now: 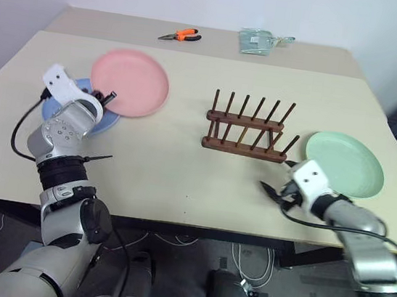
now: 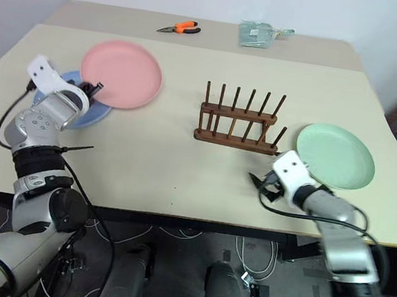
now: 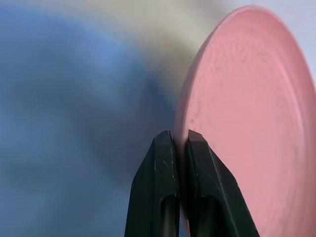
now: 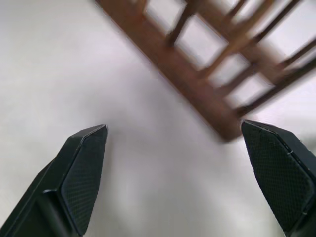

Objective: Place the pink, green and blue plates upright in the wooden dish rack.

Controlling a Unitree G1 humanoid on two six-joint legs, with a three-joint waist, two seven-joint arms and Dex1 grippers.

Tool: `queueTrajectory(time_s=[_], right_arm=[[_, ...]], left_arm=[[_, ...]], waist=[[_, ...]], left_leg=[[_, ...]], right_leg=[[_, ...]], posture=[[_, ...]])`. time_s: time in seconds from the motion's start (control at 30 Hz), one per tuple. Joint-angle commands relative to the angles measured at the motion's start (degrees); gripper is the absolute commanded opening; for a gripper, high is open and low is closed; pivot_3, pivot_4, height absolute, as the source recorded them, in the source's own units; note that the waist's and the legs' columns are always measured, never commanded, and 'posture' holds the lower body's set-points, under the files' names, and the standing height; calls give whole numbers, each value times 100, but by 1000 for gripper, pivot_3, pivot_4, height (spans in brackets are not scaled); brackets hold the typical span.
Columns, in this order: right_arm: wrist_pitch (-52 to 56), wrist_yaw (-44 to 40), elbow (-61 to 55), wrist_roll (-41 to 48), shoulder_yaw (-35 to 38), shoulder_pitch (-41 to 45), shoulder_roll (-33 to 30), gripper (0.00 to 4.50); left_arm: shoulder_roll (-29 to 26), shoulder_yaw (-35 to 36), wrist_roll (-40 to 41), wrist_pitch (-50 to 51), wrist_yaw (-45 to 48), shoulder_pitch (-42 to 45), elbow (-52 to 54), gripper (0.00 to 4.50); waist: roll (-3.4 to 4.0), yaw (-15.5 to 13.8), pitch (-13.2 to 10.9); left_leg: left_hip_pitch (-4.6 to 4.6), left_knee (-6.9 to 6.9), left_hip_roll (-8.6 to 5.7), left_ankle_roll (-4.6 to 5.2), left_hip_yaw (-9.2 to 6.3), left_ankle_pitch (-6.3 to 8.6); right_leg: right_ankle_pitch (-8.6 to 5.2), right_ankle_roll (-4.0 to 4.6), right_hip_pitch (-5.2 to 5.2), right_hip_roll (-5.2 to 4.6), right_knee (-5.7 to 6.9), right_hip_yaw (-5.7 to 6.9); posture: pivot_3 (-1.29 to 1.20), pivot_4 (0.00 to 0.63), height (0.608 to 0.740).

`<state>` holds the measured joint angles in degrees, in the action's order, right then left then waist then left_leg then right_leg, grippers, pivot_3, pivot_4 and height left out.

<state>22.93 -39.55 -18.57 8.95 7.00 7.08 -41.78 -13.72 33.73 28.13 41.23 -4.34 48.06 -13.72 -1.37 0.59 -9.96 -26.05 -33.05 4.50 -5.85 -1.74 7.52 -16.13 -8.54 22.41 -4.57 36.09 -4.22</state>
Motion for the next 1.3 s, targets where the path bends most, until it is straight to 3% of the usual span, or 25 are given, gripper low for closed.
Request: queueTrajectory(time_s=[0.03, 0.23, 0.5, 0.6, 0.8, 0.83, 0.87, 0.9, 1.0, 1.03, 1.1, 1.17, 1.3], right_arm=[[53, -74, -784, 277, -49, 601, 2, 4402], [-595, 470, -510, -1020, -1342, 2274, 422, 4402], [-1777, 943, 549, -2680, -2308, 3081, 527, 4402], [-1936, 1179, 797, -2994, -2303, 3181, 630, 3635], [-2208, 1288, 945, -3477, -2255, 3081, 583, 639], [-2244, 1292, 953, -3515, -2237, 3063, 592, 135], [-2268, 1294, 954, -3544, -2217, 3050, 607, 0], [-2287, 1299, 954, -3570, -2194, 3040, 625, 0], [-2316, 1441, 926, -3646, -2051, 2979, 635, 0], [-2326, 1472, 913, -3593, -1946, 2944, 618, 0], [-2203, 1465, 807, -3078, -1453, 2803, 675, 0], [-1910, 1268, 567, -2134, -847, 2679, 879, 0], [5, 1132, -226, 878, 790, 2555, 1731, 0]], left_arm=[[-100, -853, -46, -124, 582, 186, 653, 16], [-17, -1914, 71, 371, 1031, 589, 1420, 16], [481, -1994, 643, 1281, 821, 787, 1969, 16], [665, -1903, 879, 1541, 735, 725, 2147, 0], [855, -1701, 1175, 1798, 532, 611, 2278, 0], [910, -1613, 1279, 1780, 535, 611, 2266, 339], [949, -1544, 1350, 1741, 539, 612, 2263, 697], [961, -1510, 1358, 1681, 536, 615, 2263, 1010], [948, -1341, 1116, 1141, 345, 694, 2124, 2506], [922, -1229, 990, 846, 223, 730, 2010, 2954], [528, -1357, 403, 262, 208, 633, 1701, 2954], [-129, -2028, -443, -256, 548, 318, 1501, 2954], [-711, -2576, -613, -962, 1847, -430, 1451, 2954]], waist=[[0, 29, 0], [-2, 30, -5], [-3, -11, -6], [-3, 3, -7], [-3, 12, -7], [-4, 7, -7], [-4, 6, -7], [-3, -5, -7], [-8, -18, -11], [-8, -16, -11], [-8, -14, -11], [-7, 28, -11], [-2, 13, -12]], left_leg=[[3, 1, 1, -1, 0, 0], [-4, 1, 1, -1, 0, -1], [-35, 6, -1, 2, -2, -2], [-35, 4, -1, 1, -2, -3], [-33, 4, 0, 1, -2, -3], [-33, 4, 0, 1, -3, -3], [-34, 4, -1, 1, -3, -3], [-34, 3, -1, 1, -3, -3], [-35, -2, -2, 1, -5, -3], [-34, -2, -1, 1, -6, -3], [-32, 0, -1, 1, -6, -3], [-32, 2, -1, 1, -5, -3], [-27, 13, 1, 1, -3, -3]], right_leg=[[0, 1, 1, 0, 0, 0], [1, 1, 12, 0, 1, -1], [8, -21, 36, 0, 1, 1], [8, -21, 37, 0, 3, 1], [8, -22, 36, 0, 4, 0], [8, -22, 36, 0, 4, 0], [8, -22, 35, 0, 4, 1], [8, -22, 35, 0, 3, 0], [8, -21, 31, 0, 2, 3], [8, -21, 30, 0, 2, 3], [8, -21, 31, 0, 3, 3], [8, -21, 31, 1, 2, 3], [10, -24, 28, 1, 7, 5]], posture=[[0, 150, 740], [0, 150, 740], [0, 150, 740], [0, 150, 740], [0, 150, 740], [0, 150, 740], [0, 150, 740], [0, 150, 740], [0, 150, 740], [0, 150, 740], [0, 150, 740], [0, 150, 740], [0, 150, 740]])
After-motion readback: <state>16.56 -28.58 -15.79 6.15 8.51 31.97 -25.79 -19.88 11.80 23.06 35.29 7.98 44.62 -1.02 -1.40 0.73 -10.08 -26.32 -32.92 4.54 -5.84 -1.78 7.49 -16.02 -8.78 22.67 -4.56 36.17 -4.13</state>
